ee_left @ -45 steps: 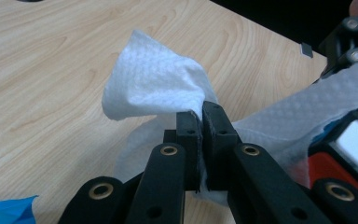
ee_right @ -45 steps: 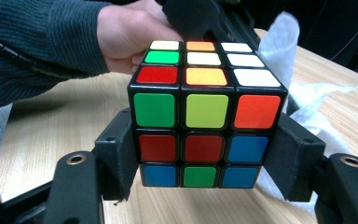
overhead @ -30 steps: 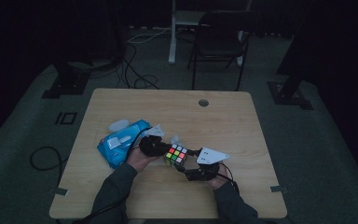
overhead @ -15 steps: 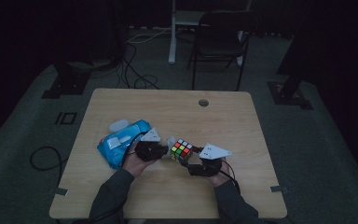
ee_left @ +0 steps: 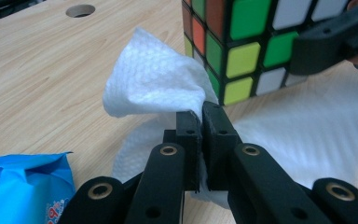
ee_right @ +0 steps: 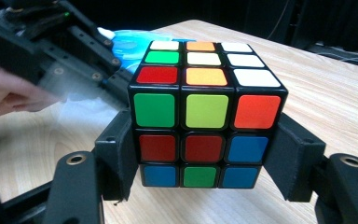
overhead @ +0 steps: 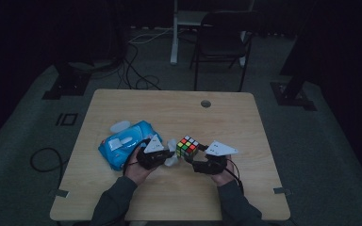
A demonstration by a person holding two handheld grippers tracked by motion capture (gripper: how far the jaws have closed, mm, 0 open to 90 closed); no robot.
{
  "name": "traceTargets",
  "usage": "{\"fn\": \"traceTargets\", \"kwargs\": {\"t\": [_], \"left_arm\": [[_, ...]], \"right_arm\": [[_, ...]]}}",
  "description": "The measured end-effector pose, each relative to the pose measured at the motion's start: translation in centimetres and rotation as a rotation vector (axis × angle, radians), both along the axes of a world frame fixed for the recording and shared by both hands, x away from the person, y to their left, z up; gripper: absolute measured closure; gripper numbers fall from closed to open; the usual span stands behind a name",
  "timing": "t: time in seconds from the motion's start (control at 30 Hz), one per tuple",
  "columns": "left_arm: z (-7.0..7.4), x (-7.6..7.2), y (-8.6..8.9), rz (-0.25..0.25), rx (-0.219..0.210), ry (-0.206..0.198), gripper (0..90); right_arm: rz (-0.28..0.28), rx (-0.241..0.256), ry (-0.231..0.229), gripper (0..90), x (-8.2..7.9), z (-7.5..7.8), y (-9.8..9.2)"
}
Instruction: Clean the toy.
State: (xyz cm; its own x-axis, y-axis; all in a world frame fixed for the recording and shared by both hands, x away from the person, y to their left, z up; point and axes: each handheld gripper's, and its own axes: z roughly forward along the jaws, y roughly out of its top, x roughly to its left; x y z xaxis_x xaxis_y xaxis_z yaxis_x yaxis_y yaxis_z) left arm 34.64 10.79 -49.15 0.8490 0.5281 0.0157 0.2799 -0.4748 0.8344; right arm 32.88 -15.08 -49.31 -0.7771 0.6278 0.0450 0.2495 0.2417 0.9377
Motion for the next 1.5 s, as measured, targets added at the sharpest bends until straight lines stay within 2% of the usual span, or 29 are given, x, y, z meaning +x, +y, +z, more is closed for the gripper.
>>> {"fn": "traceTargets", "kwargs": {"t": [0.2, 0.37, 0.67, 1.1, 1.3, 1.5], "left_arm": [[0.0, -0.3, -0.2, -0.009, -0.007, -0.003, 87.4], [0.1, -0.5, -0.4, -0.006, -0.009, -0.014, 87.4], [-0.1, -0.6, -0.4, 0.016, -0.007, -0.033, 87.3], [-0.5, -0.4, -0.3, 0.066, -0.046, -0.034, 86.6], [-0.9, -0.2, -0.4, 0.093, -0.039, -0.034, 86.7], [-1.1, 0.1, -0.7, 0.089, -0.028, -0.041, 86.8]], "right_arm": [[-0.026, 0.007, 0.008, 34.4, 0.5, 0.3, -0.3], [-0.02, 0.026, 0.01, 34.4, 0.6, 0.7, -0.2], [-0.017, 0.036, 0.009, 34.4, 0.9, 1.1, 0.1], [-0.032, 0.056, 0.028, 34.4, 1.4, 1.0, 0.2], [-0.024, 0.07, 0.032, 34.4, 1.4, 1.0, 0.4], [-0.018, 0.08, 0.046, 34.4, 1.6, 0.9, 0.8]]}}
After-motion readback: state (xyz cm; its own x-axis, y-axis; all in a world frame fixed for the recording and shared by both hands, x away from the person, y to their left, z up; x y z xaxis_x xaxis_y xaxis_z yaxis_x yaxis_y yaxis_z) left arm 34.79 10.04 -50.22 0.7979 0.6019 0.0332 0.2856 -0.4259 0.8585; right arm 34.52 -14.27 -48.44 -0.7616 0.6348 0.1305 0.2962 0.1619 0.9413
